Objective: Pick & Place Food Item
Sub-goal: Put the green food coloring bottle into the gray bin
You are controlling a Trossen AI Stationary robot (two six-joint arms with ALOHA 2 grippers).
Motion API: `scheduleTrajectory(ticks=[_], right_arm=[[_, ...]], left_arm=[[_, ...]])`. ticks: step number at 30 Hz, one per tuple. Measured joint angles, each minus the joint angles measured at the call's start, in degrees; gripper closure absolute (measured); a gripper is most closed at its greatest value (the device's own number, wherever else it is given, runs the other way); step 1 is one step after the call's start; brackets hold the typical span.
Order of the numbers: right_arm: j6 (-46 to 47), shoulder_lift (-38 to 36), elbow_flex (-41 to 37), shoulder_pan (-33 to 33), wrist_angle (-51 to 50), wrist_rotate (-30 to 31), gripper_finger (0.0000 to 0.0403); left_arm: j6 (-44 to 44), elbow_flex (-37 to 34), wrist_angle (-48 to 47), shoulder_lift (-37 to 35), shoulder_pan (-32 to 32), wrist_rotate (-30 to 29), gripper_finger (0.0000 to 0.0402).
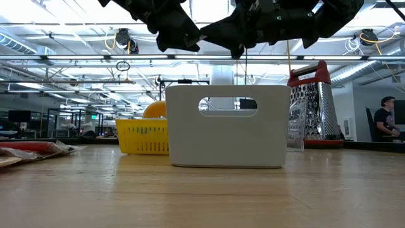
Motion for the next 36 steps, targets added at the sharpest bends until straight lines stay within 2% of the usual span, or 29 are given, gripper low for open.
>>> scheduleTrajectory(ticks=[8, 17, 23, 27, 32, 36], right_arm=[[1.5, 0.2, 0.0, 1.6, -2.5, -2.8, 0.0361], [1.5, 0.2, -0.1, 5.8, -9.8, -2.4, 0.0362], [2.0, 0.1, 0.0, 8.3, -19.4, 6.0, 0.0362], [2.9, 0.1, -0.1, 10.1, -22.9, 9.1, 0.0361], [4.0, 0.1, -1.7, 11.4, -22.1, 11.5, 0.0335], [7.0, 0.1, -2.6, 11.7, -22.0, 11.3, 0.0286]], left_arm=[[0.4, 0.2, 2.7, -2.1, 0.1, 0.0, 0.0099], [0.0, 0.2, 4.7, -4.0, 0.1, 0.2, 0.0093], [-3.9, 0.1, 5.5, -4.0, 0.0, -0.1, 0.0097], [-8.7, 0.1, 5.2, -4.0, -0.4, -0.4, 0.0092], [-13.7, 0.1, 4.1, -3.3, -1.5, -0.3, 0.0091], [-16.6, 0.1, 2.1, -3.4, -2.7, -0.4, 0.0098]])
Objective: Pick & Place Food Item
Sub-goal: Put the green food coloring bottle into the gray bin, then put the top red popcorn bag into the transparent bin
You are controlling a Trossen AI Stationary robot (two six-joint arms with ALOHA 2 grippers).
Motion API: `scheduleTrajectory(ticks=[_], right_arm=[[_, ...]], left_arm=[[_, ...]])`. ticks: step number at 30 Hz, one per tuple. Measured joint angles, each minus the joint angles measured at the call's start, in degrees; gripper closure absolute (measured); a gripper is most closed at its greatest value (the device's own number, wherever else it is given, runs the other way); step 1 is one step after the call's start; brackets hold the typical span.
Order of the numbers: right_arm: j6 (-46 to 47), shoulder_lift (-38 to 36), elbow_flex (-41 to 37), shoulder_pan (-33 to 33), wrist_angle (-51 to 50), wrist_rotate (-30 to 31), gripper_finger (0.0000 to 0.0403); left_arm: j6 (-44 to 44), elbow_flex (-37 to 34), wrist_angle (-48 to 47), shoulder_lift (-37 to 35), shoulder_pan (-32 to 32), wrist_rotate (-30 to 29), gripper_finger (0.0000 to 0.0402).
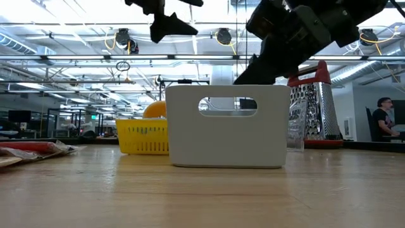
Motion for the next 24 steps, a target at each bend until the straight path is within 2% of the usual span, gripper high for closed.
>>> scheduleTrajectory(ticks=[5, 10, 12, 17, 20, 24], right_arm=[[3.7, 0.0, -1.0, 0.0, -0.1, 0.0, 0.0214], [5.1, 0.0, -1.2, 0.0, -0.1, -0.3, 0.0163], [5.1, 0.0, -1.2, 0.2, -0.1, -0.3, 0.0153], [4.5, 0.0, -1.2, 0.7, 0.6, -0.4, 0.0148], [2.8, 0.0, -1.2, 0.7, 0.8, -0.5, 0.0151], [-0.8, 0.0, -1.2, 0.7, 1.9, -0.5, 0.0151]], left_arm=[[-6.1, 0.0, -7.0, -0.9, -3.6, -2.1, 0.011], [-14.1, 0.0, -23.1, -0.8, -8.1, -3.5, 0.012], [-21.7, 0.0, -30.9, -0.8, -10.2, -5.0, 0.0125], [-45.5, 0.0, -49.3, -0.8, -17.5, -14.2, 0.0141], [-59.1, -1.0, -55.7, -0.7, -23.0, -13.9, 0.0151], [-73.8, -4.1, -55.8, -0.7, -30.1, -9.1, 0.0159]])
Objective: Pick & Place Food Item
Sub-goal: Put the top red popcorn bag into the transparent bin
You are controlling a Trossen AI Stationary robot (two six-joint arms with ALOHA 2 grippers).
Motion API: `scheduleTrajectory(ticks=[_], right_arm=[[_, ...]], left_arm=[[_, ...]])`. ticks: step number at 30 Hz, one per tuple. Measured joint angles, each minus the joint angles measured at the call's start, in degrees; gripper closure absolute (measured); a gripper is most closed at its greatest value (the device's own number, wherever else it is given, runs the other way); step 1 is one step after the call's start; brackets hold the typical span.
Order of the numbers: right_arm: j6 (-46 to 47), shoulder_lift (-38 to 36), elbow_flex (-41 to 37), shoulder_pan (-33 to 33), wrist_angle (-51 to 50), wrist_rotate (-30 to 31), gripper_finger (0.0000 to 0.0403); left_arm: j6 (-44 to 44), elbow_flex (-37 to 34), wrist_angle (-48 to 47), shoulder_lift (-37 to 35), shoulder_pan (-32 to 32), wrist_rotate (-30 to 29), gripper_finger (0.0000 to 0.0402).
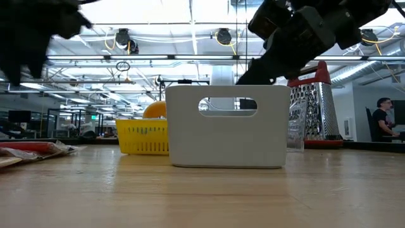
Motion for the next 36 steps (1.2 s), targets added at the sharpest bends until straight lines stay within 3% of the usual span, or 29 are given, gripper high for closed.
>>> scheduleTrajectory(ticks=[3, 7, 13, 20, 28, 36], right_arm=[[-4.3, 0.0, 0.0, -0.2, 2.8, -0.3, 0.0151], [-10.6, 0.0, 0.0, -1.2, 8.7, -5.4, 0.0152], [-16.5, 0.0, 0.0, -2.8, 18.2, -12.0, 0.0155], [-22.0, 0.0, 0.0, -3.7, 26.1, -12.0, 0.0156], [-24.4, 0.0, 0.0, -4.7, 27.7, -12.0, 0.0156], [-24.4, 0.0, 0.0, -6.3, 26.5, -12.0, 0.0156]], left_arm=[[-9.3, -3.2, 0.7, 0.0, -5.7, 2.1, 0.016], [-17.8, -7.8, 2.4, 0.0, -11.5, 2.4, 0.016], [-25.3, -12.7, 2.7, 0.0, -17.0, 6.2, 0.016], [-24.1, -18.2, 4.5, 0.0, -18.9, 10.2, 0.016], [-20.4, -22.3, 4.9, 0.0, -19.0, 9.8, 0.016], [-5.3, -23.1, 8.4, 0.0, -19.0, 6.2, 0.016]])
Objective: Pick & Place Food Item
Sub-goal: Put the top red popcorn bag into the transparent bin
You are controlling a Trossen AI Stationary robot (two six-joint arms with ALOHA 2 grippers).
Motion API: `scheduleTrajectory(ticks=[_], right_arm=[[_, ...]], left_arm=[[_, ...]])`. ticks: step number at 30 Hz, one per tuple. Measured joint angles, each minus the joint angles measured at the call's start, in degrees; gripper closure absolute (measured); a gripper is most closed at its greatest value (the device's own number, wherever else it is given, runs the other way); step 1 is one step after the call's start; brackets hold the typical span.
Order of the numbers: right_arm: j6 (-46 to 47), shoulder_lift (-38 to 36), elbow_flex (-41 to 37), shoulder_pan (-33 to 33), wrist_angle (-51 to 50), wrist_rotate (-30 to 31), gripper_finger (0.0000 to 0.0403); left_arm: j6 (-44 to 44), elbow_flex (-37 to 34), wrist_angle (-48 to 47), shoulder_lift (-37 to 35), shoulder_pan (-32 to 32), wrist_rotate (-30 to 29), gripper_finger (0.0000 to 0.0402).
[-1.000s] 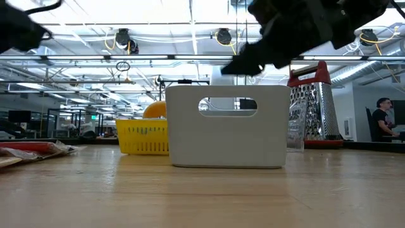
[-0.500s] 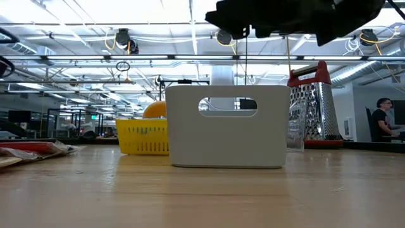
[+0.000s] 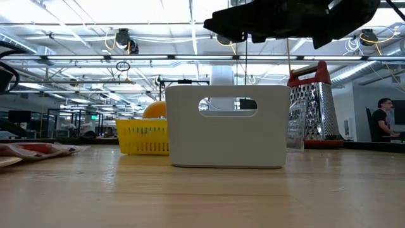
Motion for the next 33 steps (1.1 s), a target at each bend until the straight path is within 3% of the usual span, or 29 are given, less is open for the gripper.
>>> scheduleTrajectory(ticks=[5, 14, 21, 27, 33], right_arm=[[0.6, 0.0, 0.0, -0.6, -0.1, 0.0, 0.0156], [1.5, 0.0, 0.0, -1.1, -0.1, 0.2, 0.0156], [1.6, 0.0, 0.0, -1.0, -0.1, 0.2, 0.0156], [2.0, 0.0, 0.0, -1.0, -0.4, 0.2, 0.0156], [4.5, 0.0, 0.0, -1.0, -0.5, 0.2, 0.0156]], left_arm=[[4.0, 0.0, 0.4, 0.0, 0.0, -0.8, 0.016], [4.8, 0.0, 0.3, 0.0, 0.0, -8.3, 0.0174], [4.8, -0.8, 1.5, 0.0, 0.0, -10.4, 0.027], [4.1, -5.5, 11.1, -0.5, -0.1, -11.6, 0.0379], [5.1, -0.7, 1.4, 0.1, 0.0, -14.4, 0.0398]])
